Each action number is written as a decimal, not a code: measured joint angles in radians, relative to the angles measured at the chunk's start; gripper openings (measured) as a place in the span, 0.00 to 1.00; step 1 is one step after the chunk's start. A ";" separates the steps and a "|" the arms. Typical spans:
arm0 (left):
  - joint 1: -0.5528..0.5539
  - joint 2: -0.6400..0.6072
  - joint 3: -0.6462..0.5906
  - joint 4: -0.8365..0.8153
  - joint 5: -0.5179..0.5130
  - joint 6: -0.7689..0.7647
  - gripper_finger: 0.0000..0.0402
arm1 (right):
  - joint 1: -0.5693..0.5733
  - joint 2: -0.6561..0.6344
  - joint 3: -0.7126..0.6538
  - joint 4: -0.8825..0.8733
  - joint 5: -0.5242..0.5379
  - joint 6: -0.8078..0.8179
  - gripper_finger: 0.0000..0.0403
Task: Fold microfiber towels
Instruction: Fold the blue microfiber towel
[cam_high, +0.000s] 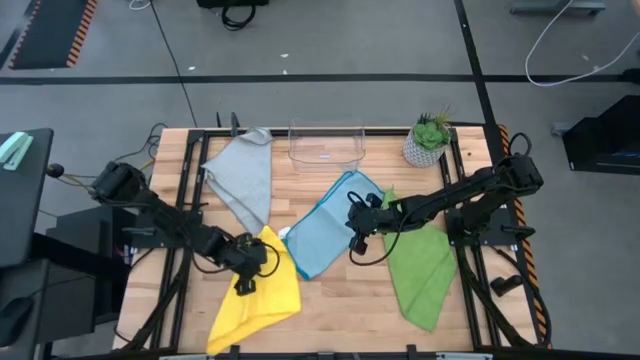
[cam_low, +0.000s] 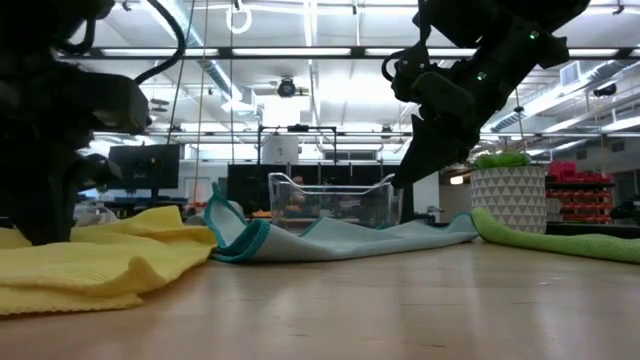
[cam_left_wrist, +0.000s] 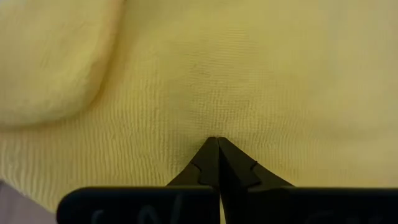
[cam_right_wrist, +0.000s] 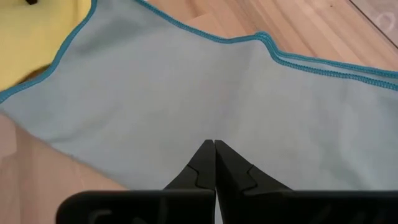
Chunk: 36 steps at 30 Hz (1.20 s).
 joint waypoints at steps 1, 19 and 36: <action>-0.013 -0.001 0.000 -0.012 -0.005 -0.024 0.01 | 0.000 0.000 0.000 -0.001 0.000 0.000 0.01; -0.307 -0.271 -0.009 -0.216 -0.157 -0.389 0.01 | 0.004 0.000 0.000 0.003 0.001 -0.001 0.01; -0.150 -0.310 -0.008 -0.172 -0.304 -0.128 0.01 | 0.004 0.000 0.000 0.024 0.018 0.029 0.01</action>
